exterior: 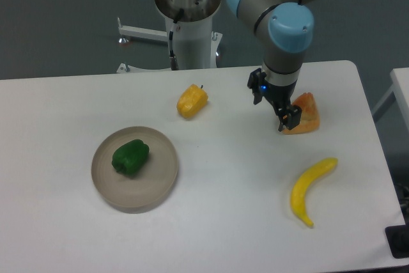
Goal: Place the green pepper on the plate
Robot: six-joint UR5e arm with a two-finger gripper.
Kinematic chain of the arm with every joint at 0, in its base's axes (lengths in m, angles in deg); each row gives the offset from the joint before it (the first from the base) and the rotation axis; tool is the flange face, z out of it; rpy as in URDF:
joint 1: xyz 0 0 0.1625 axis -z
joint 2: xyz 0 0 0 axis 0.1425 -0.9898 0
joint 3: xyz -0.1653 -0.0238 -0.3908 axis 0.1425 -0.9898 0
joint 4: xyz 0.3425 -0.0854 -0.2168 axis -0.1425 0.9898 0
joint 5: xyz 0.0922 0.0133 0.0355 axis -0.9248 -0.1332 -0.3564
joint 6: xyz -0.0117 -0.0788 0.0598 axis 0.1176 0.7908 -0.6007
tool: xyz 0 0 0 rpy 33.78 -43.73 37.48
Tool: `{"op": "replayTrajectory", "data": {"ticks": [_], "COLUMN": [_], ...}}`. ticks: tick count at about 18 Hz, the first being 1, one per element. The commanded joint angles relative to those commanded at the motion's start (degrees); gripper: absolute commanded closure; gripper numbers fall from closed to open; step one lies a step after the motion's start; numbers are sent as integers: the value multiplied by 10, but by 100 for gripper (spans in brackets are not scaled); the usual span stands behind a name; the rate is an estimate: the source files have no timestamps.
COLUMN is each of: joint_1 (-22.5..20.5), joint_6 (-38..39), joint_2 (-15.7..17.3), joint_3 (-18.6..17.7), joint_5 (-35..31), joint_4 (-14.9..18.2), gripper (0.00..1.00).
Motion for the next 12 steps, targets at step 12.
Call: {"op": "replayTrajectory", "data": {"ticks": [12], "joint_1": [4], "joint_6": [8], "joint_2": [-8], "joint_3": [6], "joint_5": [8], "joint_4": [2], "gripper": [0]}}
